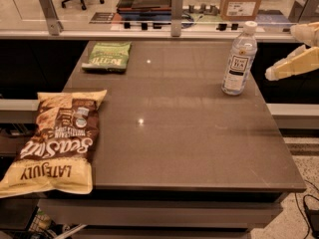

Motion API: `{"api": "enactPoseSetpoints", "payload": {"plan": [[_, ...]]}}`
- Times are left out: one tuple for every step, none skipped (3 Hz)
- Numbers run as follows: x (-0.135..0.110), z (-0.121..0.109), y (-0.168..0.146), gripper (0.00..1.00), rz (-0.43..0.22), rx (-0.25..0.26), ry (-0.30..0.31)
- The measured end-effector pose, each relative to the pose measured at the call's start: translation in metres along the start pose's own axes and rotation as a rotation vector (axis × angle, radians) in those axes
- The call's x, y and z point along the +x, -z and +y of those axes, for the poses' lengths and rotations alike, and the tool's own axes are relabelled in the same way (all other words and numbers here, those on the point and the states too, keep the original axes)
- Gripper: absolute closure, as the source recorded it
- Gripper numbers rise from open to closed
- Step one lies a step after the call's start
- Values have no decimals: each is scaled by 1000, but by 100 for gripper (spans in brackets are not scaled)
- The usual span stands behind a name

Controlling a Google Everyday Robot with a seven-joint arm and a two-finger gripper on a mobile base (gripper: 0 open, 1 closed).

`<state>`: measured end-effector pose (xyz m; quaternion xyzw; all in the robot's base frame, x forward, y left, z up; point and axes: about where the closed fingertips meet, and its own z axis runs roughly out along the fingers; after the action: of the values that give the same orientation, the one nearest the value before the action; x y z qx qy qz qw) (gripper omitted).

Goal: Move blue plastic bottle near brown chip bag

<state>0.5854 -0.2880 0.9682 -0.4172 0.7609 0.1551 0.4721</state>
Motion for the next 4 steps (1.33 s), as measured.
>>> {"api": "enactPoseSetpoints", "payload": {"plan": [[9,-11,-18,0,-121,-20,-30],[2,-7,-42,0,-192,-60,-25],[-9,-1,-65,0,-224,-104,-8],[-18,4,-78,16,-235,-125,13]]}}
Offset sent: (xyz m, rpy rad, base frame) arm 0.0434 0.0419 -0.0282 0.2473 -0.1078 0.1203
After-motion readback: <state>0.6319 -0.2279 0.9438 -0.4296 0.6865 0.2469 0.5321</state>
